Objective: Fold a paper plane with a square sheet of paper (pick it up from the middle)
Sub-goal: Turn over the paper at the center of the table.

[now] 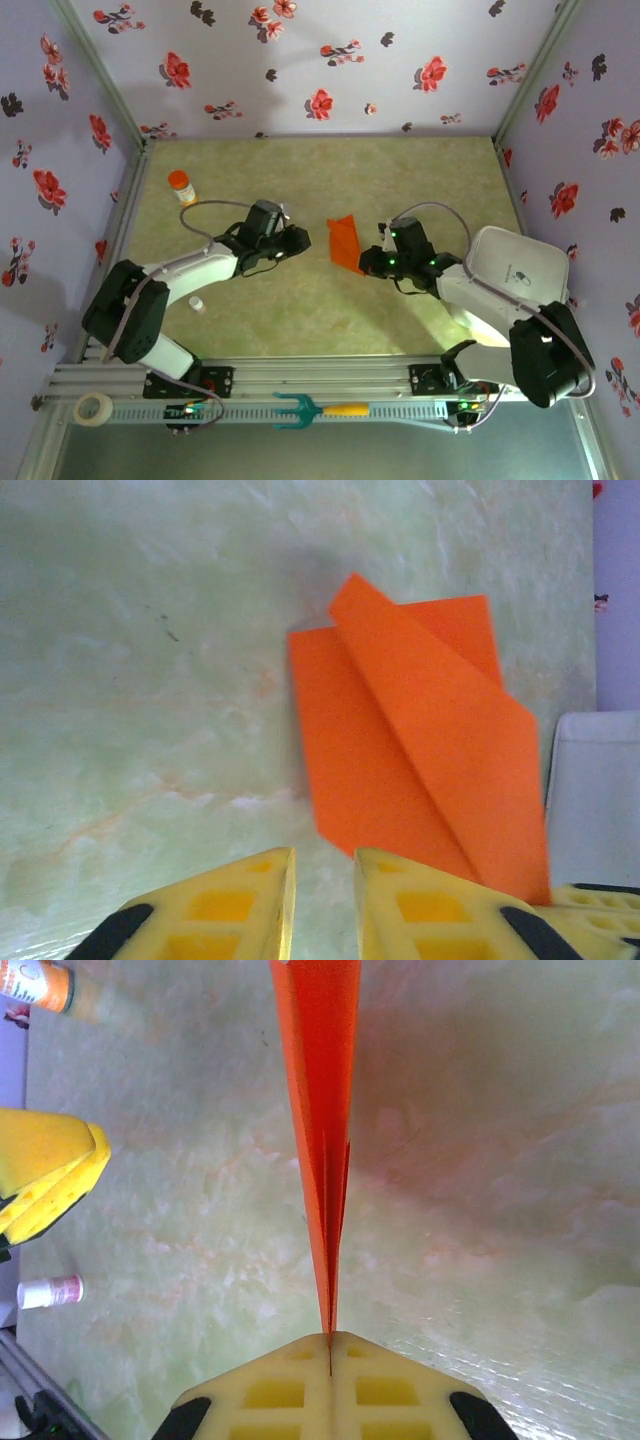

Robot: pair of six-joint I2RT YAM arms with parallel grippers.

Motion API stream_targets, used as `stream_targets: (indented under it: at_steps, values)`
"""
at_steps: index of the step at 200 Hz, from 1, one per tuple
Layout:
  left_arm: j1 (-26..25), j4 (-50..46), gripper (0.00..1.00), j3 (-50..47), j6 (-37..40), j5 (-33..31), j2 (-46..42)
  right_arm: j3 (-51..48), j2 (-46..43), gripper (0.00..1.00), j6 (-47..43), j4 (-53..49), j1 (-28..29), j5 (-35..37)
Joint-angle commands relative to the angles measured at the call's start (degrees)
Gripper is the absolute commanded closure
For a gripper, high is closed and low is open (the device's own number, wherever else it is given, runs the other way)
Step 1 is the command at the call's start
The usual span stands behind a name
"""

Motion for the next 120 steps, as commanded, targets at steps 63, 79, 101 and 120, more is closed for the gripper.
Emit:
stream_targets:
  at_steps: [63, 79, 101, 120]
  values:
    - [1.7, -0.3, 0.73, -2.6, 0.0, -1.8, -3.7, 7.4, -4.3, 1.00, -10.1, -17.0, 4.1, 19.9]
    - [2.2, -0.4, 0.73, -3.0, -0.2, -1.9, -4.6, 10.5, -3.7, 1.00, -12.7, -21.5, 6.8, 27.7]
    - [2.9, -0.6, 0.71, -3.9, -0.3, -2.3, -6.2, 14.7, -1.0, 1.00, -13.7, -27.6, 10.8, 41.6]
    - [3.5, -1.3, 0.70, -4.5, -0.4, -2.8, -7.5, 17.3, 2.4, 1.00, -14.0, -30.8, 13.4, 49.1]
